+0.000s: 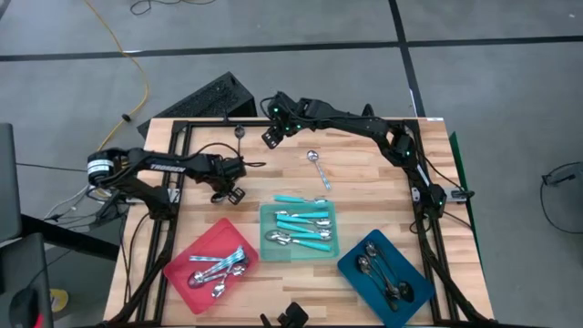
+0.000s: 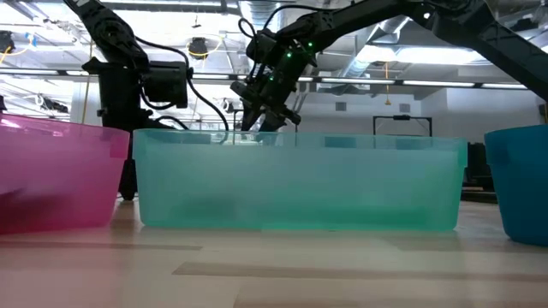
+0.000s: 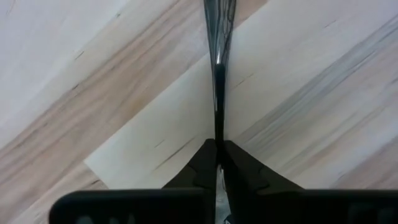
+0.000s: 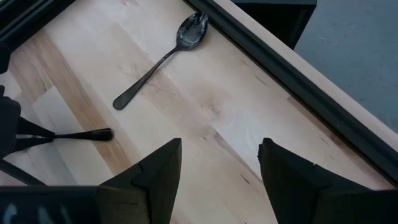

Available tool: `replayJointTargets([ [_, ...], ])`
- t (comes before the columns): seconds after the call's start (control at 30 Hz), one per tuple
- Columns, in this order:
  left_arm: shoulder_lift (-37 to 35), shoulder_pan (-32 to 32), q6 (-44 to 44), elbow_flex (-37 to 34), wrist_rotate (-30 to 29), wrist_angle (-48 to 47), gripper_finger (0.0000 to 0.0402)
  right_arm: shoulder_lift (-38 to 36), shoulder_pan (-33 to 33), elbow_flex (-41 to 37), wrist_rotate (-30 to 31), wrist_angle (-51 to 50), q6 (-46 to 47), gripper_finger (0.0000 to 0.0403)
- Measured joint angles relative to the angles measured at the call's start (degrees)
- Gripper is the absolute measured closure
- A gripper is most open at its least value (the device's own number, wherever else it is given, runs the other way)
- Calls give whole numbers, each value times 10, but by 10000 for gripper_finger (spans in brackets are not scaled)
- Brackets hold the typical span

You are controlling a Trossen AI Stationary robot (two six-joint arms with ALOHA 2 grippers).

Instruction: Sort silverware by color (type)

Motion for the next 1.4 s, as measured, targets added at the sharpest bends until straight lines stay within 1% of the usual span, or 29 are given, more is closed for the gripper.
replayJointTargets([
  [0.13, -34, -5, -8, -6, -13, 18, 401, 0, 0, 0, -12, 0, 0, 168],
  [0.2, -59, -4, -12, -4, -25, 48, 401, 0, 0, 0, -12, 0, 0, 168],
  [0.27, -93, 2, -14, -2, -27, 50, 401, 0, -1, 0, -13, 1, 0, 168],
  [0.37, -126, 8, -25, -3, -29, 49, 401, 0, -1, 0, -13, 2, 0, 168],
  [0.57, -195, 20, -29, -3, -79, 51, 401, -1, -1, 0, -12, 8, 0, 168],
  [0.77, -255, 36, -26, -2, -108, 118, 401, -2, -1, 0, -13, 25, 7, 168],
  [0.9, -287, 47, 3, -1, -113, 175, 401, -2, -1, 0, -13, 43, 11, 168],
  [1.0, -306, 56, 24, -1, -112, 224, 401, -2, 0, 0, -20, 63, 11, 168],
  [1.17, -333, 84, 33, -1, -104, 288, 401, -2, 0, 0, -60, 104, 11, 168],
  [1.4, -356, 142, 30, 0, 0, 354, 401, -2, 1, 0, -100, 182, 11, 168],
])
